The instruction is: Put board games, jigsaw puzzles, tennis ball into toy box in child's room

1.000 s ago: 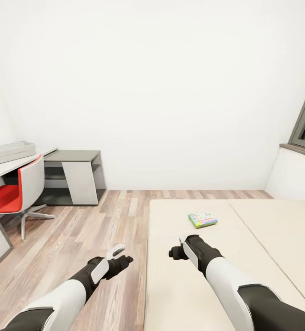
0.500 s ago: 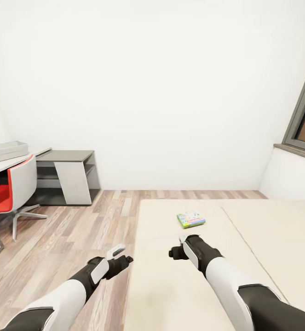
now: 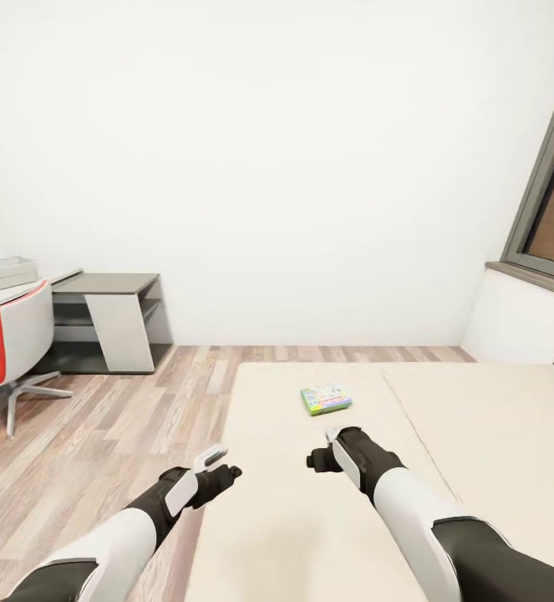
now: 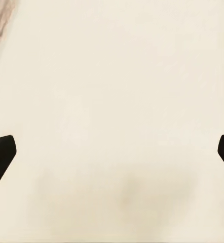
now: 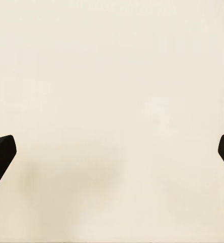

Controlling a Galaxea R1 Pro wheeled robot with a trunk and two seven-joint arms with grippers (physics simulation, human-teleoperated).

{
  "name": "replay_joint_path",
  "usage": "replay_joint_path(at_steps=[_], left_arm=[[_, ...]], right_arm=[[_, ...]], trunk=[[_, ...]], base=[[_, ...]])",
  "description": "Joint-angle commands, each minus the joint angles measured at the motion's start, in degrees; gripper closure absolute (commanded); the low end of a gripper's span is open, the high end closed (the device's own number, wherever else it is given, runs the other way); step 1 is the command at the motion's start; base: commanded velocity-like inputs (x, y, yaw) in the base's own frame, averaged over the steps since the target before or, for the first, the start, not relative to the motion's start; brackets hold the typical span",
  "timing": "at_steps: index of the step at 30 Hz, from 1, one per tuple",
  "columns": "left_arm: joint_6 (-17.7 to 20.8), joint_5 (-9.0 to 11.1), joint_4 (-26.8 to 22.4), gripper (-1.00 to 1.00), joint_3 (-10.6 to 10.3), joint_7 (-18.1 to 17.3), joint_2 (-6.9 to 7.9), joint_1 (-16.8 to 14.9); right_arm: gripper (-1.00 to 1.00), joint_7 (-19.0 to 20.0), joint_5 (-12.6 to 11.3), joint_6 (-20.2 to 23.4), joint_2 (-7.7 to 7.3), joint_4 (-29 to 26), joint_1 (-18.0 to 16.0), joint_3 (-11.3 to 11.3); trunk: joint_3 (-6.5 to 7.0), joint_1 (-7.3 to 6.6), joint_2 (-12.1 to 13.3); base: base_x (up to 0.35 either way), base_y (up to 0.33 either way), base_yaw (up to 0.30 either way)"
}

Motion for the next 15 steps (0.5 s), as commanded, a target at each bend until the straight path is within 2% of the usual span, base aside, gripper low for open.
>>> replay_joint_path(at_steps=[1, 15], left_arm=[[0.34, -0.12, -0.08, -1.0, 0.45, -0.08, -0.03, -0.02], [0.34, -0.12, -0.08, -1.0, 0.45, -0.08, -0.03, -0.02]], right_arm=[[-1.0, -0.13, 0.02, 0.31, 0.0, -0.1, -0.01, 0.15], [-1.0, -0.13, 0.02, 0.31, 0.0, -0.1, -0.01, 0.15]], trunk=[[-0.06, 0.0, -0.03], [-0.06, 0.0, -0.03]], base=[[0.0, -0.273, 0.0], [0.0, -0.273, 0.0]])
